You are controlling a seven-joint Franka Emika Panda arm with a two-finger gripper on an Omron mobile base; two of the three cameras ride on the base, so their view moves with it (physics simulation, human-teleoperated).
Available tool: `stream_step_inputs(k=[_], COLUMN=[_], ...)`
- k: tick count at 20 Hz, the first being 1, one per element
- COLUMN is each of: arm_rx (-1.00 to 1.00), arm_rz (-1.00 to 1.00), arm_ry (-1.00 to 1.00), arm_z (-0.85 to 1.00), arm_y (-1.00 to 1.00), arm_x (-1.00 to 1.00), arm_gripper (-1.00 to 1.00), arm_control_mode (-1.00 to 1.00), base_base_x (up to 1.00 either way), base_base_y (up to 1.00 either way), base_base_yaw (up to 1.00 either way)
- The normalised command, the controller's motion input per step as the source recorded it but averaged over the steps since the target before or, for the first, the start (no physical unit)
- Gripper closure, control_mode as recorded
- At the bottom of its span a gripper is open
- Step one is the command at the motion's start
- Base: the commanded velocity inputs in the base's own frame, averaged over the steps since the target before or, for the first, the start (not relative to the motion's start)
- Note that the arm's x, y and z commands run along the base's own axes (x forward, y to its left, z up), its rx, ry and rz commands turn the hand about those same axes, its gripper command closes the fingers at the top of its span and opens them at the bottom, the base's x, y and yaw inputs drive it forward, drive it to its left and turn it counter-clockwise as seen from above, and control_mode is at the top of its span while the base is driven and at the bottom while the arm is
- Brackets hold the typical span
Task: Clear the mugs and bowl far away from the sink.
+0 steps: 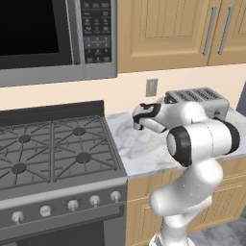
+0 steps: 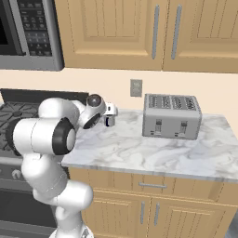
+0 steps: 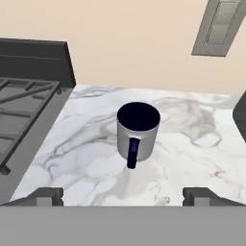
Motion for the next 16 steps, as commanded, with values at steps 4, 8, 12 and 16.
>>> stream_step_inputs(k=[4,8,12,16], arm_rx=[0.0,0.0,0.0,0.0], arm_rz=[-0.02,-0.12,-0.12,-0.14], arm_ry=[-0.05,-0.02,-0.01,0.0], arm_z=[0.76,0.8,0.87,0.96], arm_y=[0.0,0.0,0.0,0.0], arm_x=[-0.85,-0.84,-0.92,-0.85], arm_gripper=[-1.0,-1.0,-1.0,-1.0], arm_control_mode=[-1.0,-1.0,-1.0,-1.0], base_base_x=[0.0,0.0,0.0,0.0], base_base_y=[0.0,0.0,0.0,0.0], base_base_yaw=[0.0,0.0,0.0,0.0])
